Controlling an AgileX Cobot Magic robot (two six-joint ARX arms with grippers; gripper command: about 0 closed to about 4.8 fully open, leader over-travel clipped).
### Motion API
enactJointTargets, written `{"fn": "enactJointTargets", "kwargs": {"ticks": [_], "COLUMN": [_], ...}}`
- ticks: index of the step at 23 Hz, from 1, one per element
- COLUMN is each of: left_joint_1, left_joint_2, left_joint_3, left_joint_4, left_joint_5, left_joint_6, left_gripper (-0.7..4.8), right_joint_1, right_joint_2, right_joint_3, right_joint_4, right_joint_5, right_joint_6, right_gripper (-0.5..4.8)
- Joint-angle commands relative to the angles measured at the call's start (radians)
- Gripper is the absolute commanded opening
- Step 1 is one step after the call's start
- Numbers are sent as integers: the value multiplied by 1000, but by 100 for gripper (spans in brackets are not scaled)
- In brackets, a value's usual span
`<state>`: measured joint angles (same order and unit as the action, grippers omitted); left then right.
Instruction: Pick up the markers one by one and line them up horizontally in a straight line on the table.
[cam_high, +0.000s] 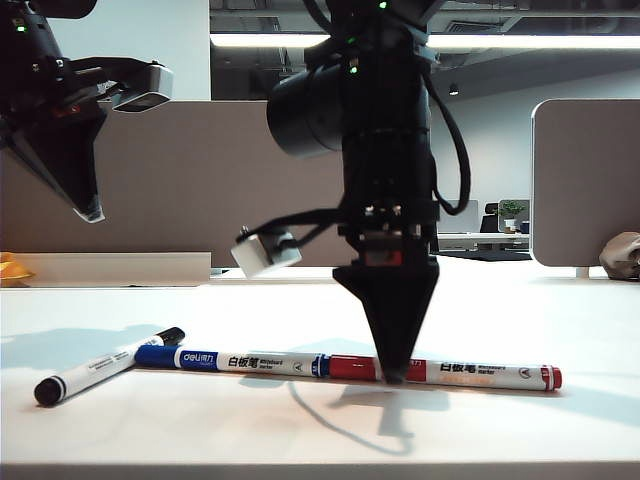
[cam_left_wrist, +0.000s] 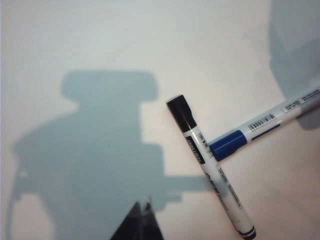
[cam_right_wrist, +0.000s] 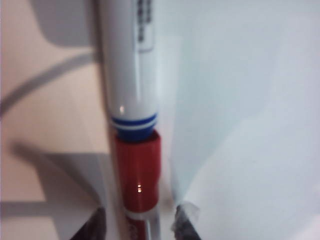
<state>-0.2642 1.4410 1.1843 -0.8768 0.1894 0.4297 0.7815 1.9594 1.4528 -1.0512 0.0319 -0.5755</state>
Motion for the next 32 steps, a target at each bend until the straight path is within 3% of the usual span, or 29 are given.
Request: {"fn": "enactJointTargets", "kwargs": {"ticks": [1,15,20,23,26,32], "left_joint_1": [2,2,2,2,1,0], "left_joint_2": [-4,-4,-4,-4,-3,7], "left_joint_3": [3,3,2,2,2,1], "left_joint_4": [3,-18,-42,-51,-58,-95], "left_joint_5": [6,10,48,69,69,78], "left_joint_6": [0,0,0,0,0,-47], "left_gripper": [-5,-5,10,27,27,27], "right_joint_1": [1,1,2,2,2,2], "right_joint_2": [-15,-126,-197,-253,-347,-516], "right_joint_3": [34,111,111,111,111,111], "right_joint_4": [-8,-10,17,37,68,68], "right_joint_5": [-4,18,18,17,13,10], "right_joint_6": [3,11,101,120,132,190], "right_gripper": [181,181,178,120,-2,-1]}}
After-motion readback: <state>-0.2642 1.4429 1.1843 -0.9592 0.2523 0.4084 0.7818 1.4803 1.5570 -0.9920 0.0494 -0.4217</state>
